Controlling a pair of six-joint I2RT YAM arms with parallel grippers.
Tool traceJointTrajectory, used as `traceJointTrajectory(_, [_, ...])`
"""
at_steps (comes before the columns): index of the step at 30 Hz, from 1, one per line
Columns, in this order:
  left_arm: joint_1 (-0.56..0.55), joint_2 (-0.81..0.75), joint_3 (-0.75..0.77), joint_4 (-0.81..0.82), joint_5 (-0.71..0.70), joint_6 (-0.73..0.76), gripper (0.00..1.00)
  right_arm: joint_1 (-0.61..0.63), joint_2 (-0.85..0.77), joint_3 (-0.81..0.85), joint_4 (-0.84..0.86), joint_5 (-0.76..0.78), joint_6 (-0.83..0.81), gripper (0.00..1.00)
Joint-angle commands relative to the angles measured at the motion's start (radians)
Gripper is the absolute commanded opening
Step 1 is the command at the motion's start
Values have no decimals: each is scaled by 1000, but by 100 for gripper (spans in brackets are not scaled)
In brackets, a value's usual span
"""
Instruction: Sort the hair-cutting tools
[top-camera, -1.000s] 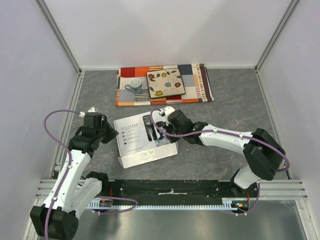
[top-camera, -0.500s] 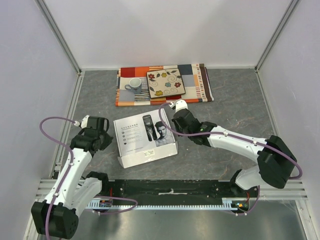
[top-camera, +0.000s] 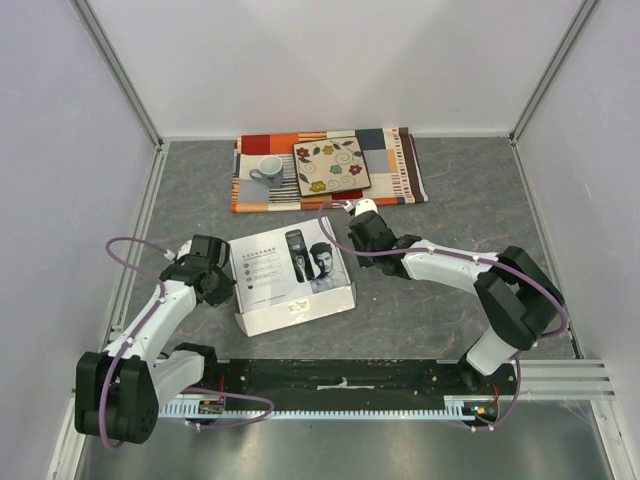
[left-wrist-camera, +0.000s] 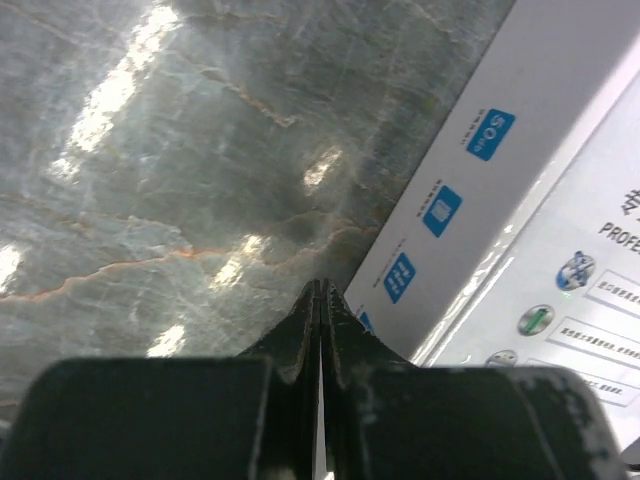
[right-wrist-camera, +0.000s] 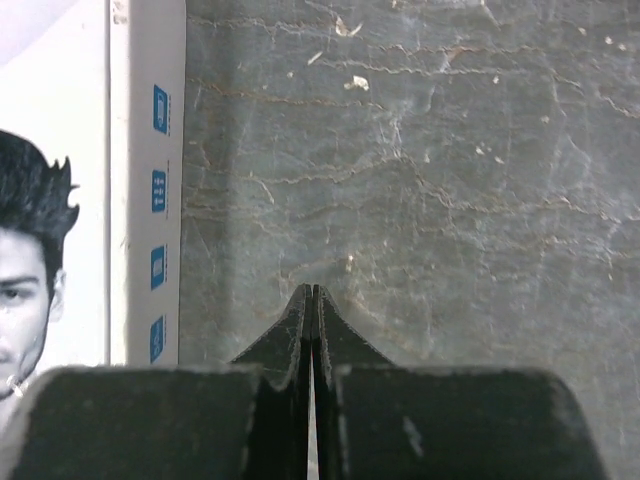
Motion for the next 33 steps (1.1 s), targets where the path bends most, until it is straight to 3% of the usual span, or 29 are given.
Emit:
traceJointTrajectory(1, [-2, 17, 2, 147, 57, 33, 2, -22, 60, 4, 162, -90, -65, 0])
traceJointTrajectory(4, [-1, 11, -1, 215, 94, 81, 2, -33, 83, 0, 234, -148, -99, 0])
traceJointTrajectory(7, [-2, 27, -5, 313, 242, 135, 2, -35, 108, 8, 266, -212, -124, 0])
traceJointTrajectory(14, [-5, 131, -5, 485, 432, 164, 2, -39, 85, -29, 311, -292, -102, 0])
traceJointTrajectory(22, [-22, 266, 68, 581, 458, 174, 2, -41, 82, 13, 237, -194, -81, 0])
traceJointTrajectory(33, [-34, 422, 206, 587, 462, 188, 2, -120, 143, 108, 178, -180, -99, 0])
